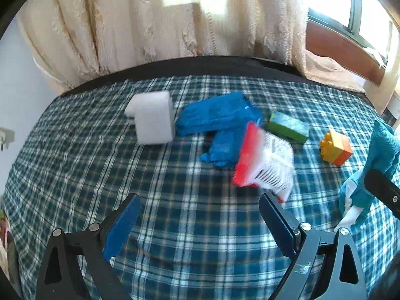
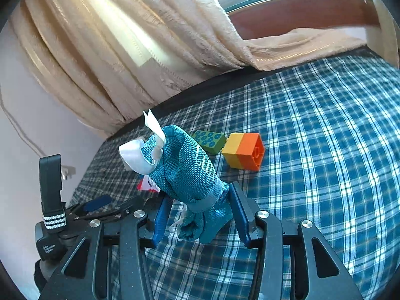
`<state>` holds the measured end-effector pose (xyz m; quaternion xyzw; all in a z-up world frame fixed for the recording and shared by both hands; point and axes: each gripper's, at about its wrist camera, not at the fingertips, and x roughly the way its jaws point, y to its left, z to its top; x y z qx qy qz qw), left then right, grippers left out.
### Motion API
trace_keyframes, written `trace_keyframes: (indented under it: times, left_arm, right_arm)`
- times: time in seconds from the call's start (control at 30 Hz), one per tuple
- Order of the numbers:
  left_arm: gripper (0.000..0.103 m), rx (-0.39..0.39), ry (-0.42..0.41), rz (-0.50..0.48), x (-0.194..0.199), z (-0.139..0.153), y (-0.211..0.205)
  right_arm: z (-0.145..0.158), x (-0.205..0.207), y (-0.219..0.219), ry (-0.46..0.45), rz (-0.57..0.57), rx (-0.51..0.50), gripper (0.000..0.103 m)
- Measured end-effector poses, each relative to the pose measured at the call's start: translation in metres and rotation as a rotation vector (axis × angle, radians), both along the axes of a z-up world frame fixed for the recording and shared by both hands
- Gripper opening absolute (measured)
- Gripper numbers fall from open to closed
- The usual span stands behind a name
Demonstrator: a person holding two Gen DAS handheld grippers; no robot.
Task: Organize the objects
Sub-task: 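Grasp the blue towel with the right gripper and lift it, then grasp the red-edged snack packet with the left gripper while the right holds the towel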
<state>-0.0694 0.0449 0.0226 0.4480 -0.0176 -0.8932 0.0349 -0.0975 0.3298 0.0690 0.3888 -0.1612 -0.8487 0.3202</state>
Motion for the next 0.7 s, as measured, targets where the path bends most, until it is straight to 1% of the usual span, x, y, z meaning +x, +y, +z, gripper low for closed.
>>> trace_keyframes:
  times: [0.1,0.27,0.5,0.7]
  left_arm:
    - [0.099,-0.022,0.01,-0.027,-0.004,0.003,0.014]
    - [0.1,-0.046,0.012,-0.044,-0.013,0.0,0.029]
    - [0.1,-0.063,0.014,-0.076,-0.018,-0.004,0.044]
    - [0.1,-0.083,0.01,-0.072,-0.028,-0.011,0.047]
  right_arm:
    - [0.003,0.0,0.007,-0.002,-0.009,-0.028,0.047]
    - [0.009,0.001,0.016,-0.005,-0.027,-0.058,0.047]
    - [0.007,0.001,0.017,-0.016,-0.043,-0.047,0.047]
    - [0.006,0.0,0.018,-0.017,-0.042,-0.045,0.047]
